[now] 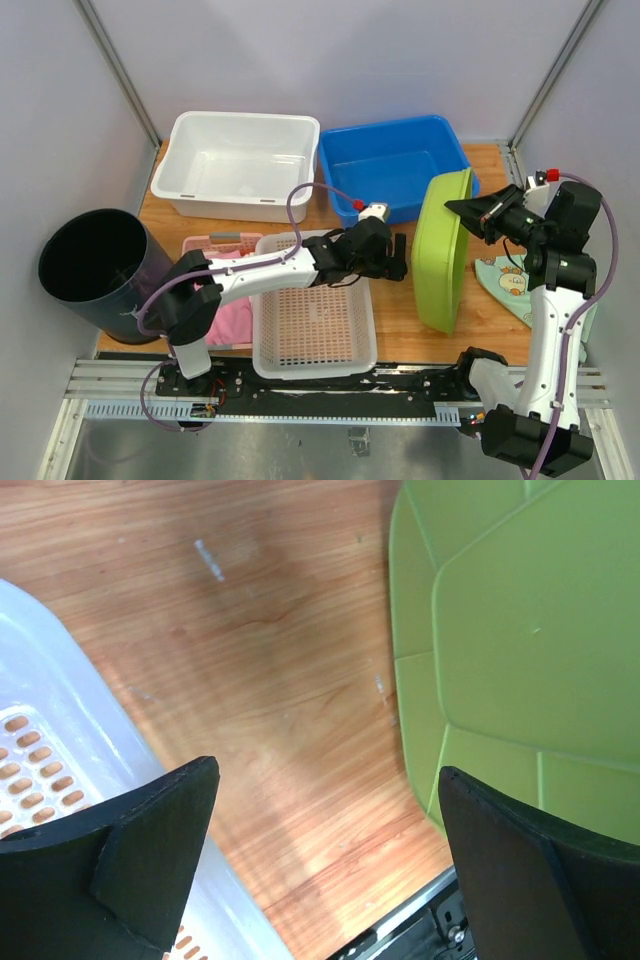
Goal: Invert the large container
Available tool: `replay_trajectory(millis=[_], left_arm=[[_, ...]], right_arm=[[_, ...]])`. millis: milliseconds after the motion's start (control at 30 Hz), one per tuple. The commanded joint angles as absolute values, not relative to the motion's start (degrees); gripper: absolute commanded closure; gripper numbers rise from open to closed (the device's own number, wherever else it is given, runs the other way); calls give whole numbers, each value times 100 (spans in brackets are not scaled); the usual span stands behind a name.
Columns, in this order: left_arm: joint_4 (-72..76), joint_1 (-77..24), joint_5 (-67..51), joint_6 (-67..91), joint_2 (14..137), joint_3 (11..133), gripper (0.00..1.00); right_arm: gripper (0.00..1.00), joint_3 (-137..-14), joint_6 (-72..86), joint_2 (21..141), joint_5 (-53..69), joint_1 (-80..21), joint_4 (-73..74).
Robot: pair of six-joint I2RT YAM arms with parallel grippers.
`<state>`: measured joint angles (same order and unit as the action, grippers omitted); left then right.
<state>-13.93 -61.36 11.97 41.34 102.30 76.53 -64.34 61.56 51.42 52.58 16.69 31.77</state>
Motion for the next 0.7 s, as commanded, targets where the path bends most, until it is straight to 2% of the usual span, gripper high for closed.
replay_trajectory(millis=[0,267,667], left_arm=[[-2779,-5972,1655,4064,9923,7439,1],[-3134,-5759,1267,3977,9079,8394,1],[-3313,-5024,1229,4002,8015,8490,1]], right_arm=[[100,-6322,6344,5051,5659,1740,2594],[100,-5879,7312,4878,6159,1583,1542],[99,-5070,9588,4474,6242,988,-599]])
